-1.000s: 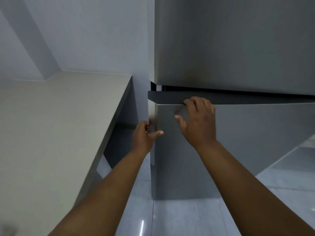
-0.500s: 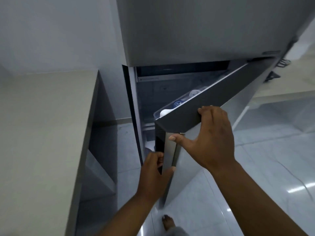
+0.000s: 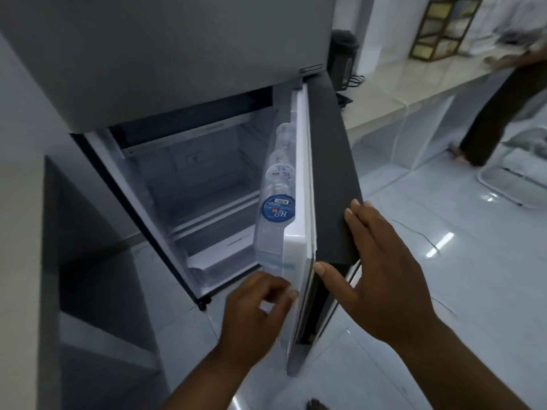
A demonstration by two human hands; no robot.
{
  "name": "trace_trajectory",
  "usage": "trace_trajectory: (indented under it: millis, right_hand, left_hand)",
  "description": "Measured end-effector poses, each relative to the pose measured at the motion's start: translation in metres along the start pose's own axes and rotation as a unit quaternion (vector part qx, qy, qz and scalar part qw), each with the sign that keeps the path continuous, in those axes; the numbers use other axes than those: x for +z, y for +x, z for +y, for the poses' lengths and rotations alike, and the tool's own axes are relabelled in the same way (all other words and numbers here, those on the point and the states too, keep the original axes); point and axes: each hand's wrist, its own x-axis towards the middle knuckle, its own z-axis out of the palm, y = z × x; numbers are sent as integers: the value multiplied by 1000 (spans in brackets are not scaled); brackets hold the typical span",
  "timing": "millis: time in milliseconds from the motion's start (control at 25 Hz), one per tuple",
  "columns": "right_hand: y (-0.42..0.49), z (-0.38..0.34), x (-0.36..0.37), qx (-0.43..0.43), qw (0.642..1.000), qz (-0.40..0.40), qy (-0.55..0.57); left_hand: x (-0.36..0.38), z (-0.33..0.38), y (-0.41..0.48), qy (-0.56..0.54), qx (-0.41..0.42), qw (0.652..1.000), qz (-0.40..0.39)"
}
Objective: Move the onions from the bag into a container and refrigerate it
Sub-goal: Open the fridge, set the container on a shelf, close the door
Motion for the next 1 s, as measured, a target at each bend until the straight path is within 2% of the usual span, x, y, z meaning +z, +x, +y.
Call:
trace_trajectory:
  millis: [80,240,360,640,800,880,1000]
  right_hand:
    - [-10,24,-11,2,1000,22,12]
    - [-26,73,-26,-10,996,89,11]
    - [-34,107,-35,-21,990,134,-23]
    - [-31,164,-55,38,982,183,-22]
    - [-25,179,-62,64,979,189,-31]
    - [-25,177,-62,49,974,209,-65]
    - [-22,145,-46,-41,964,254,-62]
  left_hand:
    - [12,0,20,51,23,998,39]
    - [52,-1,44,159,81,980,-87]
    - [84,5,47,193,135,963,-131]
    - [140,40,53,207,148,945,-207]
    - [143,51,58,197,181,940,-210]
    - [136,49,49,167,188,948,-194]
    - [110,30,16,136,136,966,-171]
